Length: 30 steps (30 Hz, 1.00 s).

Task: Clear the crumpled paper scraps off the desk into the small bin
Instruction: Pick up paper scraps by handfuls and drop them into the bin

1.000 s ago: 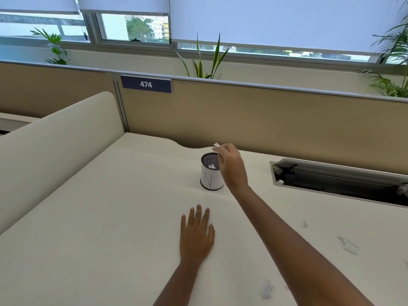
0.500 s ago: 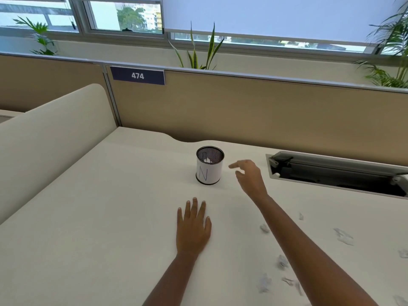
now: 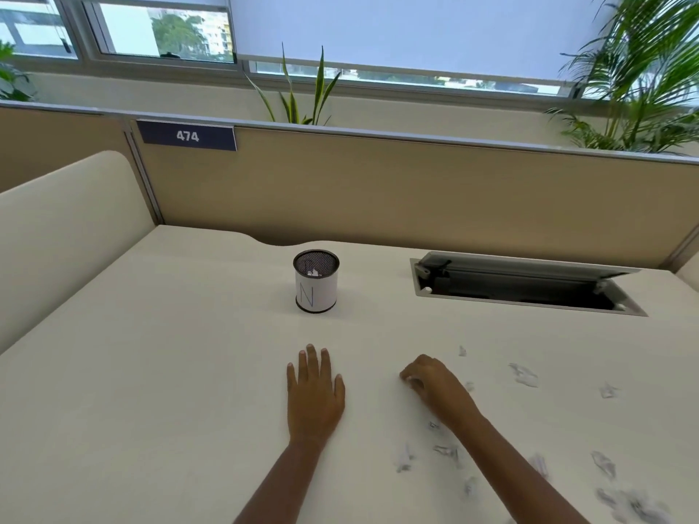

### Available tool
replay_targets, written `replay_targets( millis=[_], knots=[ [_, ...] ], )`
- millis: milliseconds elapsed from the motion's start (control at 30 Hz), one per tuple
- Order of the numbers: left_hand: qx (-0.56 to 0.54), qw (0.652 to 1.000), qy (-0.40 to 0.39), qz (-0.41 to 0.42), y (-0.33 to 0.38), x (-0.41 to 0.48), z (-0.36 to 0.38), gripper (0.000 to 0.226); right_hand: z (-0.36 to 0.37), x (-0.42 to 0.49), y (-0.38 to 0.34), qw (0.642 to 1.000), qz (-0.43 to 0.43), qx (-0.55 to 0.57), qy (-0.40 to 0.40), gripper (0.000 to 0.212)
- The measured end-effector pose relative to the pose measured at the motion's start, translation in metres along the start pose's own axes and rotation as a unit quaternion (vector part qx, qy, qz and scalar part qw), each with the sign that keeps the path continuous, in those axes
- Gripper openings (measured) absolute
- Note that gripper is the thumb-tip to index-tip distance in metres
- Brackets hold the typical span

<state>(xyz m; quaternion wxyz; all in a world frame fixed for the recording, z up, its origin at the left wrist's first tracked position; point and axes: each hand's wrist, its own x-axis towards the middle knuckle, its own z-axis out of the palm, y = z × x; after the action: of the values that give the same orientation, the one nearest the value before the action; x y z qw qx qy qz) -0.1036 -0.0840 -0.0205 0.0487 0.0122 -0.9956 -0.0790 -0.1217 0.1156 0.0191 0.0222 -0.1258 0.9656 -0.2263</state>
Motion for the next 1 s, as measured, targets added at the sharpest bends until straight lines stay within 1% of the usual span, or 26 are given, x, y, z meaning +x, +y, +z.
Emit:
replay_targets(
  millis=[100,200,267,333,400,467,533,600,667,800,900,1000],
  knots=[
    [0.002,1.000,0.005,0.025,0.016,-0.009,0.002,0.055,-0.006,-0.005,0.001,0.999,0.046,-0.002,0.013,0.020],
    [0.001,0.999,0.011,0.039,0.023,-0.014,0.004,0.054,-0.017,-0.015,0.002,0.995,0.085,0.035,0.034,0.021],
    [-0.002,0.999,0.001,0.035,0.024,-0.014,0.003,0.053,-0.022,-0.024,0.003,0.993,0.100,0.060,0.032,0.019],
    [-0.007,0.999,-0.006,0.033,0.024,-0.014,0.002,0.054,-0.024,-0.034,0.002,0.990,0.112,0.085,0.008,0.020],
    [-0.010,0.999,-0.010,0.032,0.023,-0.013,0.002,0.054,-0.021,-0.041,0.001,0.988,0.120,0.090,-0.030,0.029],
    [-0.011,0.999,-0.010,0.033,0.023,-0.013,0.002,0.054,-0.015,-0.046,-0.001,0.988,0.122,0.065,-0.062,0.039],
    [-0.015,0.999,-0.004,0.033,0.023,-0.013,0.002,0.054,-0.008,-0.047,-0.003,0.991,0.111,0.027,-0.067,0.035],
    [-0.016,0.999,0.001,0.035,0.023,-0.013,0.001,0.054,-0.003,-0.044,-0.003,0.993,0.104,0.012,-0.048,0.027],
    [-0.019,0.999,0.001,0.037,0.022,-0.012,0.001,0.055,-0.002,-0.036,-0.004,0.993,0.110,0.013,-0.032,0.024],
    [-0.024,0.999,-0.002,0.041,0.020,-0.009,0.001,0.055,-0.012,-0.011,-0.020,0.992,0.108,0.069,0.009,0.025],
    [-0.024,0.999,0.001,0.047,0.021,-0.006,0.001,0.054,-0.024,0.017,-0.041,0.992,0.078,0.086,0.045,0.025],
    [-0.021,0.998,0.018,0.051,0.021,-0.004,0.002,0.054,-0.035,0.047,-0.068,0.992,0.024,0.087,0.084,0.026]
  ],
)
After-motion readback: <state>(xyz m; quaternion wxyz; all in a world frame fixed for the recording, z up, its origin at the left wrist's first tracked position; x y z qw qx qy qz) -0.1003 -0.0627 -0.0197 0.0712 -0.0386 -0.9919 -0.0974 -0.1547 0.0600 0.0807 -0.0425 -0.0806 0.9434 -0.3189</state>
